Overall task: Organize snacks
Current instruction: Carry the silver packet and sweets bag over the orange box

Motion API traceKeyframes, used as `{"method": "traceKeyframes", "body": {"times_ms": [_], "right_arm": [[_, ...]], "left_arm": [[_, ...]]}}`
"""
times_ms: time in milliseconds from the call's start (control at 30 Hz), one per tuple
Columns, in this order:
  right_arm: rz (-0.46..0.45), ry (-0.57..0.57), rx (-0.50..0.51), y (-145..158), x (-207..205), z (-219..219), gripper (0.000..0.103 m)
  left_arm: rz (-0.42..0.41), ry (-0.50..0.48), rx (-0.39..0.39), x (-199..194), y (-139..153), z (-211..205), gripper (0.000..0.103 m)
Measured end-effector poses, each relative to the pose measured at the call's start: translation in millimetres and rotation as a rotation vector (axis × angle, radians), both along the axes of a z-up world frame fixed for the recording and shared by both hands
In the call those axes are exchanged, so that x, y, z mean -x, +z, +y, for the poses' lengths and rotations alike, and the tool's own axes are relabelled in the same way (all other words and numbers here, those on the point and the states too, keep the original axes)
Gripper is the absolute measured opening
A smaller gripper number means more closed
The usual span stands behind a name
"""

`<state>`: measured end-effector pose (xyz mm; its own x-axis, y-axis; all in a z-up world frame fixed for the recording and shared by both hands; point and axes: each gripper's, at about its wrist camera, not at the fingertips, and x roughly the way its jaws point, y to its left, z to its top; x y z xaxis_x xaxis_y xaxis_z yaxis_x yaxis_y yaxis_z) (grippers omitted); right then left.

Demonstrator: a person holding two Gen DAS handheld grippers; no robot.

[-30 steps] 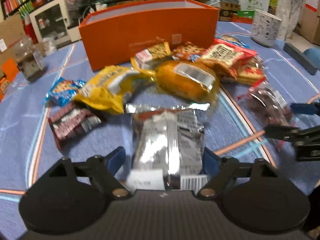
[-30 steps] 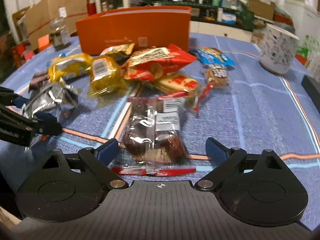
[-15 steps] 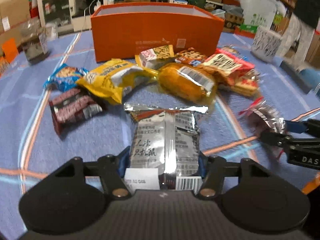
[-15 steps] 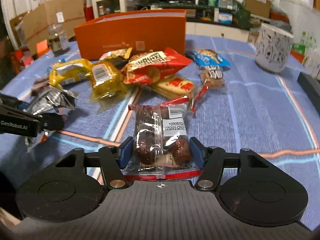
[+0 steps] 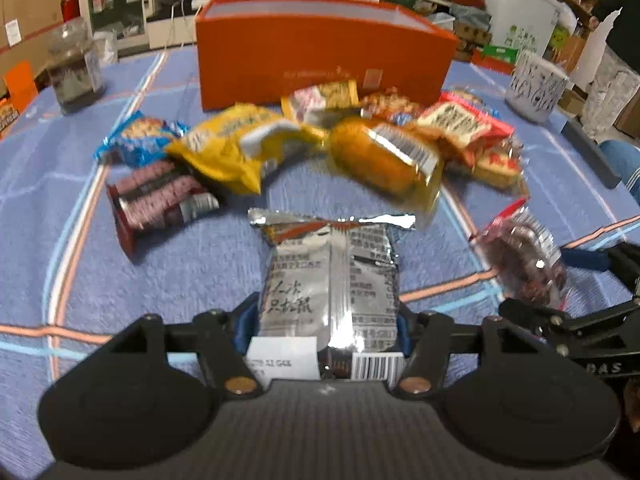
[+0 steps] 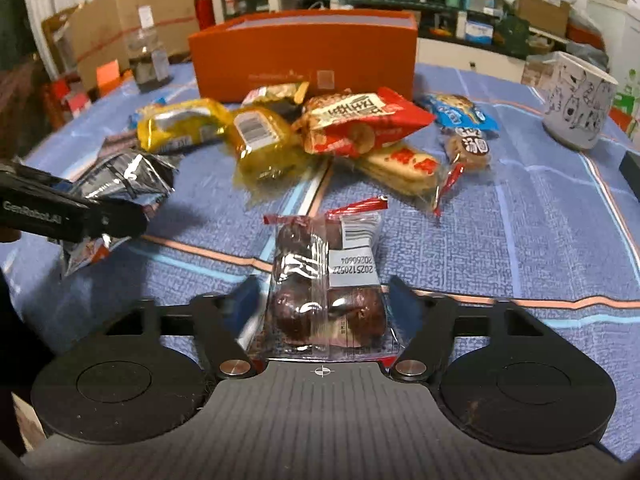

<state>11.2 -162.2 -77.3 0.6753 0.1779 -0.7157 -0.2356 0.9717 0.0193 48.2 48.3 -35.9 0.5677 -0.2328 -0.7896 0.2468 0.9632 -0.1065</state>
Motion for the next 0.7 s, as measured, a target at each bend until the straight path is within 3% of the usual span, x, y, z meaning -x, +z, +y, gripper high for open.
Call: {"method": "traceKeyframes", "body": {"times_ms": [133, 333, 400, 467, 533, 567, 600, 700], "right_arm": [[0.027, -0.010, 0.014, -5.1, -5.0, 0.3, 0.097], [0.046, -0.030, 0.006, -3.2, -10.9, -0.4, 0.096], [0.027, -0.051, -0.018, 3.0, -11.6, -3.4, 0.083], [0.014, -0.062, -0.016, 4.3, -13.2, -4.3, 0.081], [0.005, -0.064, -0.011, -0.1, -13.7, -5.8, 0.066], [-0.010, -0.061, 0.013, -0.1, -11.7, -4.1, 0.057], [-0.017, -0.063, 0.004, 2.6, -9.4, -4.9, 0.046], [-0.037, -0.059, -0.070, 13.9, -2.7, -11.9, 0.044]], "left_arm": [[-0.028, -0.007, -0.053, 1.6, -1.9, -5.2, 0.077], [-0.041, -0.005, -0.107, 2.7, -2.6, -9.3, 0.081], [-0.054, -0.010, -0.133, 4.4, -3.3, -12.2, 0.083], [-0.049, -0.011, -0.142, 3.3, -5.9, -14.6, 0.083], [-0.042, -0.010, -0.110, 2.5, -7.7, -13.2, 0.082], [-0.046, -0.020, -0.088, 3.0, -6.7, -11.5, 0.068], [-0.049, -0.022, -0.081, 3.2, -4.0, -11.2, 0.060], [-0.025, -0.019, -0.007, 2.2, 5.8, -4.8, 0.059]]}}
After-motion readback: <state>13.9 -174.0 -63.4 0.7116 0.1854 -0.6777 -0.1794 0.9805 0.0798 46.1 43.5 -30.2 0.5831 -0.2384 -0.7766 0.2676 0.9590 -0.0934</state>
